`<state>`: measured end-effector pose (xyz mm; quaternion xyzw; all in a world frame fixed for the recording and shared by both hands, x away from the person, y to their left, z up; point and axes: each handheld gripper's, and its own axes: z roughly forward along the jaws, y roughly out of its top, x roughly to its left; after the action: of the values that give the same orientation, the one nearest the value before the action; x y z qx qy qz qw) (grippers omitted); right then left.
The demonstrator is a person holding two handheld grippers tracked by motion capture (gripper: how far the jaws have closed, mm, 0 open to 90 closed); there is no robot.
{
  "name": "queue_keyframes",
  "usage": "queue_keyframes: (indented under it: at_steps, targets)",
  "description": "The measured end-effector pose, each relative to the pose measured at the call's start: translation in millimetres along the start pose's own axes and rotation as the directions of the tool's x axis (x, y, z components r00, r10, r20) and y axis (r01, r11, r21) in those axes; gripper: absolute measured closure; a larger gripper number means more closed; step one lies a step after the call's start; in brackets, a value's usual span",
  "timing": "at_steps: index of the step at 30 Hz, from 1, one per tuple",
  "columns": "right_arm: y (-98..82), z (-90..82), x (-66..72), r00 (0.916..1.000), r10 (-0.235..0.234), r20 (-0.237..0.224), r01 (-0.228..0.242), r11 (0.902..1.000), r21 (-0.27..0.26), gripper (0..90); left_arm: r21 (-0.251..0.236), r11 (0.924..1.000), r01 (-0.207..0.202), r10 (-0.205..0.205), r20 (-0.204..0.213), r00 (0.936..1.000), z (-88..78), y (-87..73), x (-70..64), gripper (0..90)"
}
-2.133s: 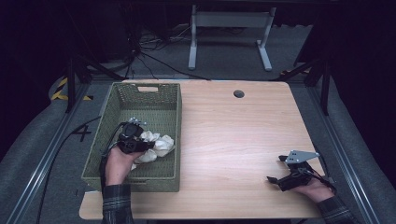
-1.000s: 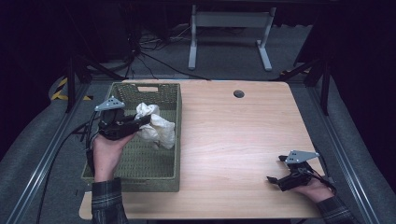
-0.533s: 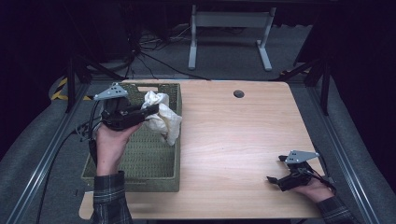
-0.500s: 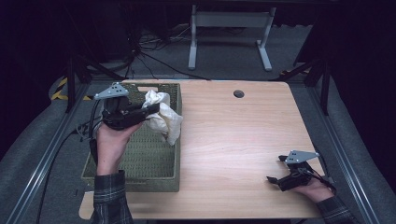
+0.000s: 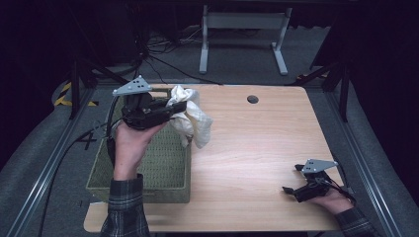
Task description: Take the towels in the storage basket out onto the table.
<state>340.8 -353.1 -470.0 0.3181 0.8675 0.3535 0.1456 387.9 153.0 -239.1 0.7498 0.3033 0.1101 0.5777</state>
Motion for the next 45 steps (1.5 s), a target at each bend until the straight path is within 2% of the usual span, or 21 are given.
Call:
queue_keyframes:
  at_steps: [9,14,27,35,42,45]
  targets:
    - [0.0,-0.1,0.1,1.0,0.0,0.0,0.0,1.0,0.0,0.2,-0.006,0.9998,-0.018,0.018,0.059,0.9981,18.7,8.4,-13.7,75.4]
    - [0.0,-0.1,0.0,1.0,0.0,0.0,0.0,1.0,0.001,0.2,0.002,0.9997,-0.026,0.026,0.093,0.9953,35.0,10.7,-22.2,75.4]
    - [0.0,-0.1,0.0,1.0,0.0,0.0,0.0,1.0,0.001,0.2,0.042,0.9977,-0.052,0.043,0.198,0.9793,81.1,4.4,-45.0,75.4]
    - [0.0,0.0,0.0,1.0,0.0,0.0,0.0,1.0,0.0,0.2,0.065,0.9954,-0.07,0.053,0.231,0.9715,104.2,-2.6,-57.3,75.4]
    - [0.0,-0.2,0.0,1.0,0.0,0.0,0.0,1.0,0.002,0.2,0.094,0.9916,-0.089,0.061,0.266,0.9619,128.8,-16.5,-67.5,75.4]
    - [0.0,-0.1,0.0,1.0,0.0,0.0,0.0,1.0,0.0,0.2,0.11,0.9898,-0.09,0.057,0.273,0.9602,138.4,-22.3,-71.0,75.3]
